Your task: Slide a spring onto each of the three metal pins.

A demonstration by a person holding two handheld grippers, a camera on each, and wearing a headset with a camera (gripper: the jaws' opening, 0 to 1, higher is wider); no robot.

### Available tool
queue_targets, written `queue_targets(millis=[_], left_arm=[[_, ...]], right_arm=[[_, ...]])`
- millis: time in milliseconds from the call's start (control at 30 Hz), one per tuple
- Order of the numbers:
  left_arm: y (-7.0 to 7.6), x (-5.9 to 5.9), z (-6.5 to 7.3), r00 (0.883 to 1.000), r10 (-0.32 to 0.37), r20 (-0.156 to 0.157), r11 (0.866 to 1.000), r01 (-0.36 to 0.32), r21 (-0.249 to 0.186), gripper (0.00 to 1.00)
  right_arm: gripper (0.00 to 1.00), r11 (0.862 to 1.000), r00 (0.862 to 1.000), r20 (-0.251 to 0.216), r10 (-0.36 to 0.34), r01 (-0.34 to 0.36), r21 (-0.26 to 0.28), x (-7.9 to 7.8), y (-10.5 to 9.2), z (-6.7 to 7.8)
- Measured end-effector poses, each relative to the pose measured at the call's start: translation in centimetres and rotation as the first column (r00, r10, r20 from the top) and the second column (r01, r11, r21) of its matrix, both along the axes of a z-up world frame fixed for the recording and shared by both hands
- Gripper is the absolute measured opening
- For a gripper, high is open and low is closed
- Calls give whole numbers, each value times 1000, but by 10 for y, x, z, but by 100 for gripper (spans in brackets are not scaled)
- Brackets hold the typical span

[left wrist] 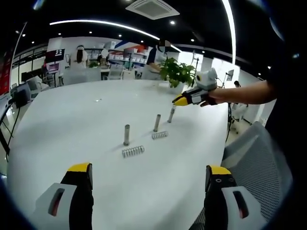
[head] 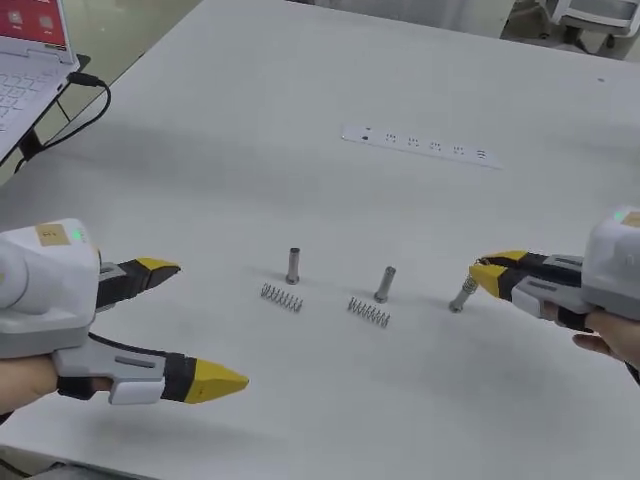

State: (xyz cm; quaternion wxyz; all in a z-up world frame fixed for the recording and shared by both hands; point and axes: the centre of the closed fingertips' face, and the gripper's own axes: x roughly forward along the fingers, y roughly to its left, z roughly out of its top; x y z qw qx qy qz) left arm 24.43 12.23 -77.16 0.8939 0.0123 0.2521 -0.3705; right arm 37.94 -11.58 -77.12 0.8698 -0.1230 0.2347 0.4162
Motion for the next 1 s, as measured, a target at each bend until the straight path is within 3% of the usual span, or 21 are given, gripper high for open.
queue_targets(millis=[833, 1000], left_arm=[[2, -5, -5, 1000, 3, -16, 1000, -3, 8, 95], [2, -5, -5, 1000, -1, -16, 1000, 1, 8, 94]], right_arm=[[8, 997, 998, -64, 9, -14, -77, -2, -3, -39], [8, 998, 998, -69, 3, -7, -59, 0, -2, -36]])
